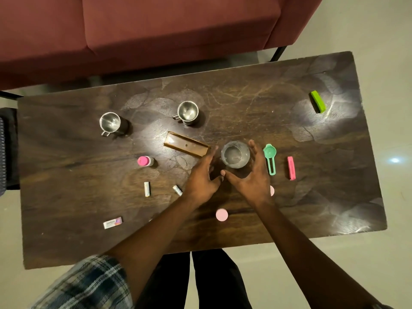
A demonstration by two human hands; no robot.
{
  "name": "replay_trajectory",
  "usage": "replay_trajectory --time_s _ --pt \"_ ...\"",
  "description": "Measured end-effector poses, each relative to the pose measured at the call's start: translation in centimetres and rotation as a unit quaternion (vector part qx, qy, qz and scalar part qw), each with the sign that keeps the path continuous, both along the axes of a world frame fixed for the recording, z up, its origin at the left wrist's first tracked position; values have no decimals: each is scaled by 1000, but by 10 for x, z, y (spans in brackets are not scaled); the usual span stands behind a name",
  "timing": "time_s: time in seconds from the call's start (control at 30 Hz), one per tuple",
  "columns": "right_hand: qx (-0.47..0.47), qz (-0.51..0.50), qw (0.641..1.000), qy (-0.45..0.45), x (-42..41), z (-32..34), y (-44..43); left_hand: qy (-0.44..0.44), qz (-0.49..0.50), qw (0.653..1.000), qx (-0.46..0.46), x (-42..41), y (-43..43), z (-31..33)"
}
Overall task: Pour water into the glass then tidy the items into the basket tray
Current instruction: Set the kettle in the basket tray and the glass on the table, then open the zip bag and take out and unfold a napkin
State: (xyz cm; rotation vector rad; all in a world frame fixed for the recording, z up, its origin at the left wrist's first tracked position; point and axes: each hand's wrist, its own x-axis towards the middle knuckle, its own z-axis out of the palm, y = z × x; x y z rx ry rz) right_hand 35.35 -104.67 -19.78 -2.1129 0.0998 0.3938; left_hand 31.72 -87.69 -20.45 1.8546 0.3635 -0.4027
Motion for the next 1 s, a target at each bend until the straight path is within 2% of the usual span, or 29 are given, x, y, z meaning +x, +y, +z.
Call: replay_trajectory --time_s 0.3,0.5,1.0 --pt "32 -55 998 -14 -81 102 32 21 74 997 17 -110 44 92" --pt "59 1 998 -24 -143 148 110 11 180 984 -8 -183 107 151" --pt "161 173 970 -57 -329 220 354 -88 326 941 -10 -394 338 239"
